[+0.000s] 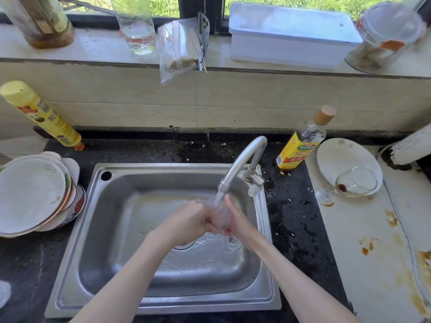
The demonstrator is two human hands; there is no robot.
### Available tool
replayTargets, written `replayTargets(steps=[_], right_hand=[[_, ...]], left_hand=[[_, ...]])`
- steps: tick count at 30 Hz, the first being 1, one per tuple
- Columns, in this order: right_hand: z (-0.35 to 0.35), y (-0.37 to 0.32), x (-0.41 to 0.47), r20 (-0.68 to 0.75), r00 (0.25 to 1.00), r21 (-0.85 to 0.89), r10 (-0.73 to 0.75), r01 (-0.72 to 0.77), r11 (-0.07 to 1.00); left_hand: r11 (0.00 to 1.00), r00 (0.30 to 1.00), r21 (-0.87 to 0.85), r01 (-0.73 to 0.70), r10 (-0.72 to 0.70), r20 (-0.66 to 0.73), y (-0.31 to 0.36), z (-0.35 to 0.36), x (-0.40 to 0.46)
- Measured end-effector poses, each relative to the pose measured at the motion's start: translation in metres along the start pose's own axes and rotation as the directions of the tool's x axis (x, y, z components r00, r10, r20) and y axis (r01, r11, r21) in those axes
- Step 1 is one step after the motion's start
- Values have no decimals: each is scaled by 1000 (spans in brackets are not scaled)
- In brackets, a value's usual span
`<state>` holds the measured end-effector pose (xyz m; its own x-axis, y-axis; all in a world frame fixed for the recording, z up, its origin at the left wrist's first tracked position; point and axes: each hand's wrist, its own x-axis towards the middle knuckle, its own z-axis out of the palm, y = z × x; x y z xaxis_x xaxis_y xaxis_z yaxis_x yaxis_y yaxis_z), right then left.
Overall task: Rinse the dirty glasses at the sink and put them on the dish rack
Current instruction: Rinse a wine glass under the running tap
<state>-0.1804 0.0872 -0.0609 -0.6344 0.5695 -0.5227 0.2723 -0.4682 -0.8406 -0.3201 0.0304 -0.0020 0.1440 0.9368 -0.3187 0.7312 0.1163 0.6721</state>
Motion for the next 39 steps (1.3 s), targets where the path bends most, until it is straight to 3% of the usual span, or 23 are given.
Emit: replayTargets(steps=[3,7,9,11,15,18,21,27,30,33,35,39], right_hand=[[-3,1,-3,-29,998,25,-56,57,998],[-5,1,-3,-53,999,-26,7,-8,1000],[-6,-3,-3,-63,996,-75,62,-66,995],[-5,-3,-3,-32,996,-71,87,-89,994],[-1,0,-3,-31,999,-43,-22,21,999],[-2,-4,-2,-30,999,-26,39,-39,999],[-1,-7,-4,-40,994,-44,101,-103,994],[0,-2,-6,-40,998,22,-52,53,998],[0,-5,-8,-70,997,-29,-13,11,1000],[-1,-5,-6,-50,993,-62,104,-107,992],[0,-2,-5,-24,993,-50,117,-118,992],[4,-7,-12,-27,1000,-39,4,-5,999]], left_hand=[[988,992,-155,28,-46,-119,-3,2,0],[999,989,-37,15,-9,146,-7,-2,-2],[997,982,-71,33,-19,188,-6,-4,-2],[988,993,-138,70,-56,105,-5,-5,1],[975,991,-214,60,-84,-101,-3,-1,-1],[978,998,-208,-5,18,60,0,0,-6],[986,987,-167,13,14,158,0,-2,-4],[970,990,-237,52,-82,-118,-4,1,1],[983,999,-183,7,1,46,-5,-1,-3],[997,985,-70,44,-32,168,-8,-3,-2],[994,992,-84,74,-64,108,-9,-2,1],[965,985,-236,117,-143,-93,-10,3,1]])
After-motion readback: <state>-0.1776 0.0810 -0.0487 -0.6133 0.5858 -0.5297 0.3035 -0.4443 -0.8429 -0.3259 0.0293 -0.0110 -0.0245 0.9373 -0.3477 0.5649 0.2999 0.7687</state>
